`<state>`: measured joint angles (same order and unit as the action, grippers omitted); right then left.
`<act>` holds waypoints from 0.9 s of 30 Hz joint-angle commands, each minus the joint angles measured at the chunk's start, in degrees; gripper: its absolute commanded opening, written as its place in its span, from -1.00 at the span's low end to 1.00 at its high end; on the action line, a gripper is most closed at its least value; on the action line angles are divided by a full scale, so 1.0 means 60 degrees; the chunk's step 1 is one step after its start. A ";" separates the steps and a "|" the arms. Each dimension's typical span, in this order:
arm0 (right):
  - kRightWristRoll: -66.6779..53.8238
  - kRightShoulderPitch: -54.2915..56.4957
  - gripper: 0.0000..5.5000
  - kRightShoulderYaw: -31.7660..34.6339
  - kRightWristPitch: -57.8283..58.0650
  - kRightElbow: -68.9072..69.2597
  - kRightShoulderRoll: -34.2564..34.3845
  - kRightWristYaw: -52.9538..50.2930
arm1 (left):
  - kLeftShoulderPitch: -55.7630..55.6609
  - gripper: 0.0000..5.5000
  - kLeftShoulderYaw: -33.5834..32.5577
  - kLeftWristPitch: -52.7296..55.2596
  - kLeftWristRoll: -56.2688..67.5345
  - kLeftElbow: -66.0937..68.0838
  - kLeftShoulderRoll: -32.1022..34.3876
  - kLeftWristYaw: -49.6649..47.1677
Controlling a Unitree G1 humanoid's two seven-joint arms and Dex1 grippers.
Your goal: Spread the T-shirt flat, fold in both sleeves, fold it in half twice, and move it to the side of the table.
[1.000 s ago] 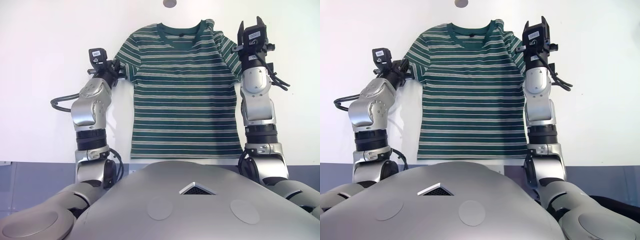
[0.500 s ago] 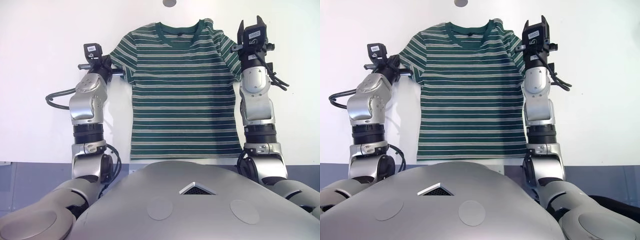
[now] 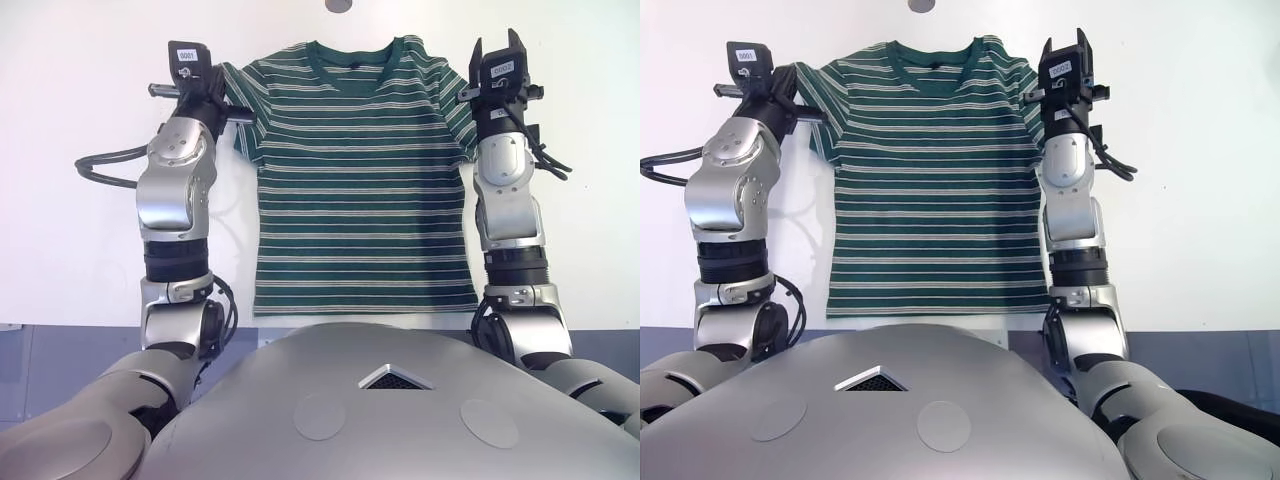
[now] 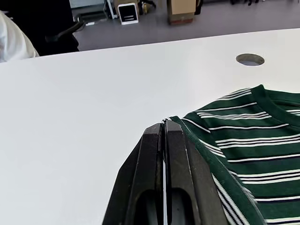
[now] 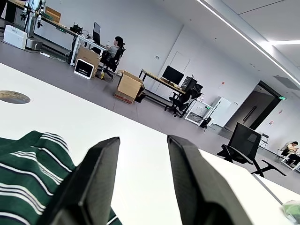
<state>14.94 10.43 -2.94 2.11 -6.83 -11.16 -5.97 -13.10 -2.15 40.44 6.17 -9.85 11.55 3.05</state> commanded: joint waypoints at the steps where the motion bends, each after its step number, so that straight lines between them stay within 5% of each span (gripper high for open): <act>1: 0.0070 -0.0019 -0.31 -0.0025 0.0024 -0.0075 0.0125 -0.0103 | 0.0041 -0.99 0.0491 0.0646 0.0033 -0.0511 -0.0094 0.0271; 18: 0.0181 0.0026 -0.31 -0.0108 0.0014 -0.0122 0.0313 -0.0123 | -0.0828 -0.99 0.1135 0.0080 -0.0106 0.1753 -0.2155 -0.0365; 27: 0.0205 0.0016 -0.31 -0.0090 -0.0001 -0.0192 0.0307 -0.0130 | -0.1179 -0.42 0.1114 0.0190 0.0507 0.0838 -0.2468 0.0286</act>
<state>15.96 10.42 -3.49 2.00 -7.74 -9.50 -6.55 -18.21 4.40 40.76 7.59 -2.13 -2.27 3.67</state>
